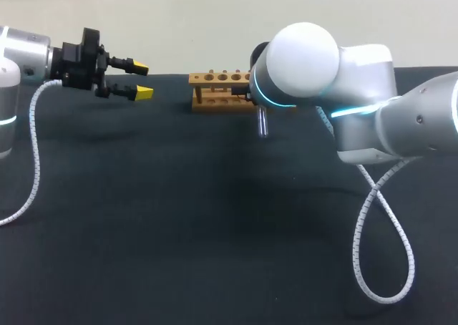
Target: Grasp the test tube, adjust it, and insert it.
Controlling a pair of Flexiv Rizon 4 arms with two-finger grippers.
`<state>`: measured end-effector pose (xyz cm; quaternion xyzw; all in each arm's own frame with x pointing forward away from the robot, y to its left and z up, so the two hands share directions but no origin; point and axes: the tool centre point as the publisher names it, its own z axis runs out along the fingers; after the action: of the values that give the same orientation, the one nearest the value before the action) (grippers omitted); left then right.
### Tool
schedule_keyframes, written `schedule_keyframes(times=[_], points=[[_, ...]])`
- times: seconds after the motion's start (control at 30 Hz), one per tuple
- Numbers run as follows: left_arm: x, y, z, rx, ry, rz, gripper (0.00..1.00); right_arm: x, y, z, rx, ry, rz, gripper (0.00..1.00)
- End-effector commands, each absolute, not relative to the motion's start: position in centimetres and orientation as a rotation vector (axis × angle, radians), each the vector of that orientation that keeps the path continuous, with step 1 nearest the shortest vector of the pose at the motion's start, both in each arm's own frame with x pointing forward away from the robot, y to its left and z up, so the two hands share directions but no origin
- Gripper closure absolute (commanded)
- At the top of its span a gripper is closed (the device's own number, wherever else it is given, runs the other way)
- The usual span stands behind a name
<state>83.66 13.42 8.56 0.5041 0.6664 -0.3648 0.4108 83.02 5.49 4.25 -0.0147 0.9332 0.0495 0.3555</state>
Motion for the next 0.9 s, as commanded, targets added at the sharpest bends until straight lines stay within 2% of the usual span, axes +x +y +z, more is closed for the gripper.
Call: schedule_keyframes(times=[0.03, 0.9], points=[[83.4, 13.4, 8.5, 1.265, 1.674, -0.912, 0.00, 83.5, 5.5, 3.9, -0.050, 2.448, 0.126, 1.00], [83.4, 13.4, 8.5, 1.265, 1.674, -0.912, 0.00, 82.3, 5.4, 3.3, -0.016, 2.532, 0.164, 1.00]])
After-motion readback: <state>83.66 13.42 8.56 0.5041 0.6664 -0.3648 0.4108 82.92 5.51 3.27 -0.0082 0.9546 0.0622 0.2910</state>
